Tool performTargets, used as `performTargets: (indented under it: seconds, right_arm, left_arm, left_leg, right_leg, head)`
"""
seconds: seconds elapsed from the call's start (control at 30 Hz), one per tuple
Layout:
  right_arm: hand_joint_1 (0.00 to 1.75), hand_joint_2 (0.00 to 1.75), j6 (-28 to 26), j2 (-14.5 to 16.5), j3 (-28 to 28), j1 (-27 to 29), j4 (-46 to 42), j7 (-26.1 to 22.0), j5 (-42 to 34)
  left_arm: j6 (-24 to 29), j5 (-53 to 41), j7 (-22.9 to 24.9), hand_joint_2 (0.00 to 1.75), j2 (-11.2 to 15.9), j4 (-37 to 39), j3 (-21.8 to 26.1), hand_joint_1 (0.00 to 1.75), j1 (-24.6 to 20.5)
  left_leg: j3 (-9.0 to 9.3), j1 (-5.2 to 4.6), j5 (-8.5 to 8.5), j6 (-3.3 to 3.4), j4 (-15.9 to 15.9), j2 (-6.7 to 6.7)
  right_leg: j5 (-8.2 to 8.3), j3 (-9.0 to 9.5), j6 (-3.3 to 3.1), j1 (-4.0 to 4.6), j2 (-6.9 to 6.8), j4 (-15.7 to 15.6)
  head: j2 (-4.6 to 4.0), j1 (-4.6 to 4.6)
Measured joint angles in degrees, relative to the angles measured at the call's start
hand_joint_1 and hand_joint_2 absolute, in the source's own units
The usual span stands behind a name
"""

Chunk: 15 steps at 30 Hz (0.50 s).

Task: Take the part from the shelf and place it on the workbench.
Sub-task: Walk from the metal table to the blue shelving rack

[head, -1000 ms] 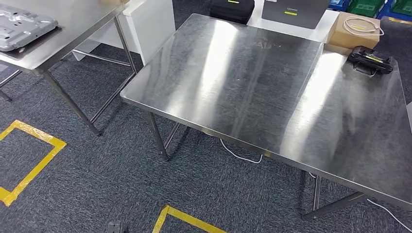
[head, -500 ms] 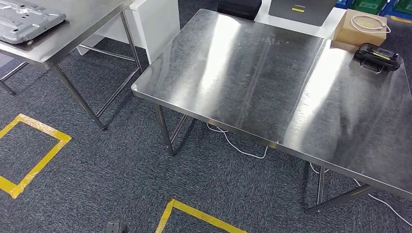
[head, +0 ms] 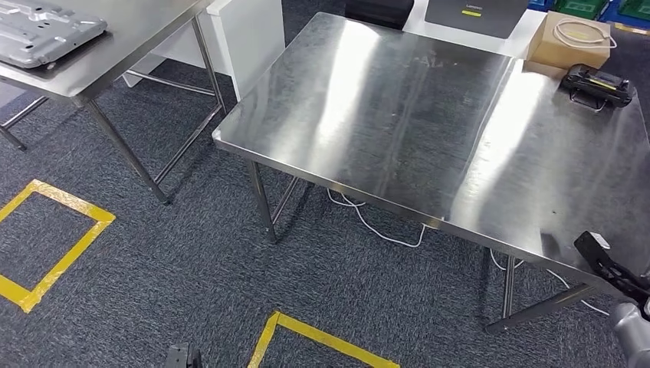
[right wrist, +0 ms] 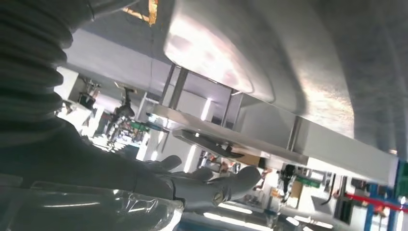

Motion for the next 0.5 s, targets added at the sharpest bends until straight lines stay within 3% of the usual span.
performTargets:
  seconds: [0.03, 0.07, 0.1, 0.13, 0.17, 0.27, 0.5]
  right_arm:
    - [0.0, 1.75, -2.52, 1.91, -2.21, 4.39, 0.03, -1.2, -2.52]
    - [0.0, 1.75, -5.23, 4.31, -5.02, 9.41, 0.06, -2.29, -5.18]
    - [0.0, 1.75, -7.75, 6.8, -8.26, 14.72, 0.03, -3.16, -7.68]
    - [0.0, 1.75, -9.04, 8.77, -10.68, 18.62, 0.0, -3.42, -9.03]
    - [0.0, 1.75, -10.05, 10.13, -12.47, 21.29, -0.05, -3.47, -9.89]
    - [0.0, 1.75, -10.69, 11.62, -14.11, 24.43, -0.11, -3.6, -10.45]
    - [0.0, 1.75, -10.7, 12.47, -15.0, 25.86, -0.11, -3.61, -10.46]
  left_arm:
    - [0.04, -0.04, 0.15, 0.0, 0.13, -0.01, -0.01, 0.0, -0.03]
    - [-0.09, -0.18, 0.29, 0.0, 0.28, -0.03, -0.03, 0.0, -0.2]
    - [-0.74, -0.37, 0.43, 0.0, 0.58, -0.05, -0.1, 0.0, -0.43]
    - [-1.42, -0.57, 0.47, 0.0, 0.89, -0.07, -0.17, 0.0, -0.64]
    - [-2.07, -0.74, 0.49, 0.0, 1.18, -0.08, -0.23, 0.0, -0.82]
    - [-2.57, -0.81, 0.51, 0.0, 1.64, -0.08, -0.28, 0.0, -0.89]
    - [-2.55, -0.86, 0.51, 0.0, 2.01, -0.08, -0.28, 0.0, -0.9]
  left_leg:
    - [-1.38, 0.81, -1.68, -0.96, 3.64, 0.01]
    - [-1.07, 1.69, -2.34, -2.04, 3.98, -0.15]
    - [-0.53, 2.43, -2.51, -2.76, 3.73, -0.31]
    - [1.54, 2.67, -0.72, -2.95, -0.27, -0.54]
    - [3.11, 2.53, 0.43, -2.81, -3.6, -0.78]
    - [2.61, 1.84, 0.75, -2.12, -3.63, -0.84]
    - [2.19, 1.44, 1.13, -1.49, -3.62, -0.81]
  right_leg:
    - [0.19, -0.02, -0.38, -0.48, -0.07, -0.02]
    - [0.33, -0.18, -0.42, -0.91, -0.06, 0.03]
    - [0.43, -0.23, -0.04, -0.73, -0.05, -0.15]
    - [0.52, -0.26, 0.49, -0.59, 0.01, -0.33]
    - [0.67, -0.33, 1.11, -0.36, 0.07, -0.53]
    - [1.09, -0.69, 1.85, -0.42, 0.03, -0.8]
    - [1.48, -1.19, 2.41, -0.77, 0.05, -0.83]
  head:
    - [0.0, -0.05]
    - [0.0, -0.1]
    - [0.0, -0.11]
    - [0.0, -0.05]
    - [0.0, 0.01]
    - [0.0, 0.06]
    - [0.0, 0.07]
